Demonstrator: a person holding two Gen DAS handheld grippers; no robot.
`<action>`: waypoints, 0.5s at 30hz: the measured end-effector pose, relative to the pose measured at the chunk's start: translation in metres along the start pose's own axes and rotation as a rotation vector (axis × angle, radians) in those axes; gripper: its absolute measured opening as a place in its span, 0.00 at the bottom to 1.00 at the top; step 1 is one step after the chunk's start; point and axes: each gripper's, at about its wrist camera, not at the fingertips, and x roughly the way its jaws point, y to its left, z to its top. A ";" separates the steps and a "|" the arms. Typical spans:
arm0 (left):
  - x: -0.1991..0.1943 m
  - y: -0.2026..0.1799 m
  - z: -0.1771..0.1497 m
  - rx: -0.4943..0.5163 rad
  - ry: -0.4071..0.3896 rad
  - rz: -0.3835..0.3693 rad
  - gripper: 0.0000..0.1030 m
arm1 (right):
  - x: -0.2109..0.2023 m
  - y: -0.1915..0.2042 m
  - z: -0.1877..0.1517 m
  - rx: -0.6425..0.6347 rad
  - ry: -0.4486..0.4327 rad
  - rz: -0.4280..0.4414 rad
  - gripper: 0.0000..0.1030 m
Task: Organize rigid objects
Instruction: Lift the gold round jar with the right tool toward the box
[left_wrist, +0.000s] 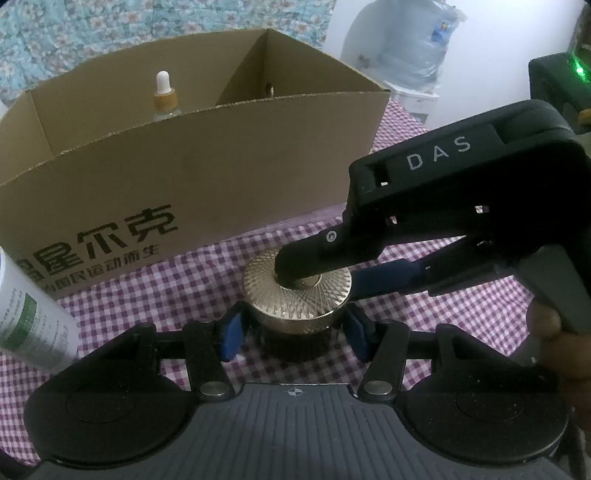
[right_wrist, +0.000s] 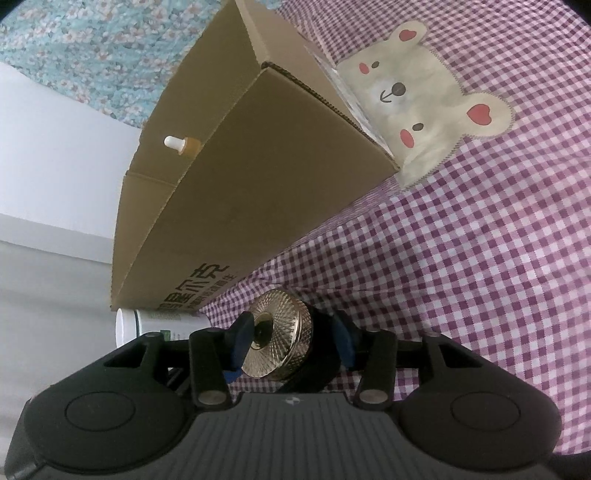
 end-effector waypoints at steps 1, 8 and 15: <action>0.000 0.000 -0.001 -0.001 -0.003 -0.001 0.54 | 0.000 0.000 0.000 0.000 -0.001 -0.001 0.48; 0.004 0.004 -0.001 -0.017 -0.007 -0.024 0.59 | 0.000 -0.010 0.006 0.043 -0.014 0.004 0.48; 0.017 0.007 0.005 0.003 -0.014 -0.024 0.60 | 0.006 -0.016 0.005 0.064 -0.004 0.041 0.48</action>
